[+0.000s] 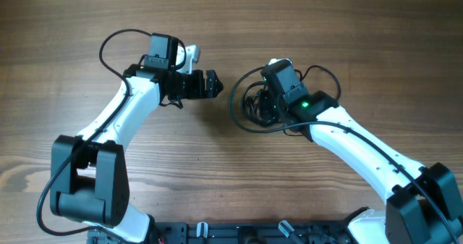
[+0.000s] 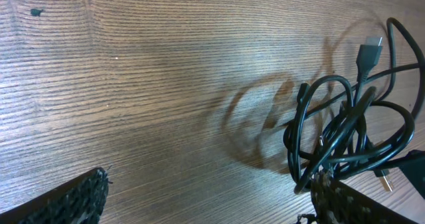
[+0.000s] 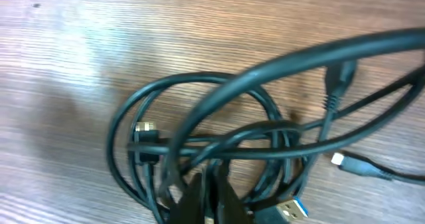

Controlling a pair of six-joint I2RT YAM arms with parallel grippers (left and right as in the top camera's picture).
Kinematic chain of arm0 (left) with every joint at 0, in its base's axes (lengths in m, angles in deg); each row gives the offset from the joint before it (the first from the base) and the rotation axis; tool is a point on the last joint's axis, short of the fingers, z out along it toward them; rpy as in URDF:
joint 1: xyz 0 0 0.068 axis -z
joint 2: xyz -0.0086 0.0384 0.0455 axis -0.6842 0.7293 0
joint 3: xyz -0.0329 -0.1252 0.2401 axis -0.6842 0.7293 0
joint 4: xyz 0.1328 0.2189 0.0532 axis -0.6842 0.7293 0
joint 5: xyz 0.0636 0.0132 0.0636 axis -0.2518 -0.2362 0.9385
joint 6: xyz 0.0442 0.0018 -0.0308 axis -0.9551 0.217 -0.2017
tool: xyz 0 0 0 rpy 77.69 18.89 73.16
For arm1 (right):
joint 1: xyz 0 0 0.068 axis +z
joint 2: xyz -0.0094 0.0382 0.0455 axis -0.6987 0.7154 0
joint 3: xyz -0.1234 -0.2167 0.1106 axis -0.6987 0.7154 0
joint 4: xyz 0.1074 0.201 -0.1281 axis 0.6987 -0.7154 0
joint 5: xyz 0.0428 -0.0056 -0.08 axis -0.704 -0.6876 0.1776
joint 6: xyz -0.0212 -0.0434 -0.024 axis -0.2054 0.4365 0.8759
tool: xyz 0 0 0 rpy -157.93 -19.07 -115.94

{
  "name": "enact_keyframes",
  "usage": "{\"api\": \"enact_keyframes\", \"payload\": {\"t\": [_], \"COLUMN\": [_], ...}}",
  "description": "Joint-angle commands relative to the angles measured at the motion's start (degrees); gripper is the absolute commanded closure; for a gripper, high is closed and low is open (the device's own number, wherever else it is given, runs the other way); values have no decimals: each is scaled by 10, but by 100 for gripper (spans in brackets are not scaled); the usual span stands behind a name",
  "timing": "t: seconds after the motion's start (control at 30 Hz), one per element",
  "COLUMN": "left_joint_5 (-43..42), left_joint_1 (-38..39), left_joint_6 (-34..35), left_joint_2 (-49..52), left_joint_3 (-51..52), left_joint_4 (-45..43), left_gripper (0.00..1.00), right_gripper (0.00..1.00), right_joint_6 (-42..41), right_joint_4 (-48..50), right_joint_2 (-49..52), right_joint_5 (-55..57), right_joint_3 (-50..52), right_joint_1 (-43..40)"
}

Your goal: Untangle cables

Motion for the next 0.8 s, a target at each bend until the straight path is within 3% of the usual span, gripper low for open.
{"api": "enact_keyframes", "payload": {"t": [0.0,0.3,0.57,0.67,0.7,0.77], "left_joint_5": [-1,-1,-1,-1,-1,-1], "left_joint_1": [2,2,2,2,2,2], "left_joint_6": [-7,-7,-7,-7,-7,-7], "left_joint_2": [7,7,7,7,7,7], "left_joint_3": [5,5,5,5,5,5], "left_joint_4": [-2,-2,-2,-2,-2,-2], "left_gripper": [0,0,0,0,0,0], "right_gripper": [89,71,69,75,90,96], "right_joint_6": [3,-13,-13,-11,-12,-13], "right_joint_4": [14,49,68,75,77,78], "right_joint_2": [-4,-2,28,37,33,19], "right_joint_5": [-23,-51,-47,-47,-47,-48], "right_joint_3": [-15,-15,-15,-15,-15,-16], "right_joint_1": [0,0,0,0,0,0]}}
